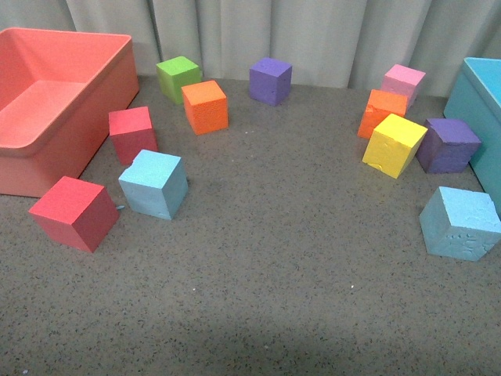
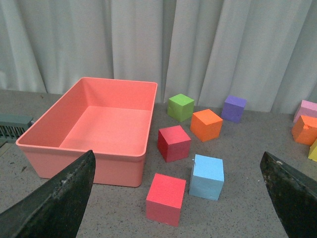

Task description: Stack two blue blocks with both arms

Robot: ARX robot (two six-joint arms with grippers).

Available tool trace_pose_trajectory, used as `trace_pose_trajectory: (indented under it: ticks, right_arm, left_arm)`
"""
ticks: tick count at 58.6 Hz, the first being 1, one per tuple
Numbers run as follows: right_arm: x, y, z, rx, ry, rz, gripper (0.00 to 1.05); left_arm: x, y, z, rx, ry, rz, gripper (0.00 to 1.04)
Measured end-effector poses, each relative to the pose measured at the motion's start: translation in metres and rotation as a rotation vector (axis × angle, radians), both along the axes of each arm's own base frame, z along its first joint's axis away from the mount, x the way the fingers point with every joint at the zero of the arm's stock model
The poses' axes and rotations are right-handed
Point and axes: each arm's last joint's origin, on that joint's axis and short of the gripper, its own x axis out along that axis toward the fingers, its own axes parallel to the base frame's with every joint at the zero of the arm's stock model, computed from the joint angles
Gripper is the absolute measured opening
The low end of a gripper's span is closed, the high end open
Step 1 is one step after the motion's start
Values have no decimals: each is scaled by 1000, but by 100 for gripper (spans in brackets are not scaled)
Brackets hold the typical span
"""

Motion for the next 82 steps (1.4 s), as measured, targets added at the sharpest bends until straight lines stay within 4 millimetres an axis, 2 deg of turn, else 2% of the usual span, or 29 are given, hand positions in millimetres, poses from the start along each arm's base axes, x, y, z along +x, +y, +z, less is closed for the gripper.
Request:
trace_pose_trajectory:
  ticks: [44, 49, 52, 60, 67, 71, 75, 82]
  right_arm:
    - [0, 0, 0, -3, 5, -4, 95]
    - [2, 1, 0, -88, 136, -158, 95]
    - [7, 2, 1, -111, 185, -192, 95]
    - [33, 1, 10, -20, 276, -187, 95]
    - [67, 5, 8, 29, 370, -171, 95]
    - [90, 8, 1, 33, 490, -159, 95]
    - [123, 9, -10, 66, 653, -147, 95]
    - [155, 11, -21, 104, 754, -131, 95]
  left_arm:
    - [0, 0, 0, 0, 0, 0, 98]
    - [0, 0, 0, 0, 0, 0, 98]
    - [0, 0, 0, 0, 0, 1, 98]
    - [0, 0, 0, 0, 0, 0, 98]
    - [0, 0, 0, 0, 0, 1, 98]
    - [0, 0, 0, 0, 0, 1, 98]
    - [0, 0, 0, 0, 0, 0, 98]
    - [0, 0, 0, 0, 0, 1, 98]
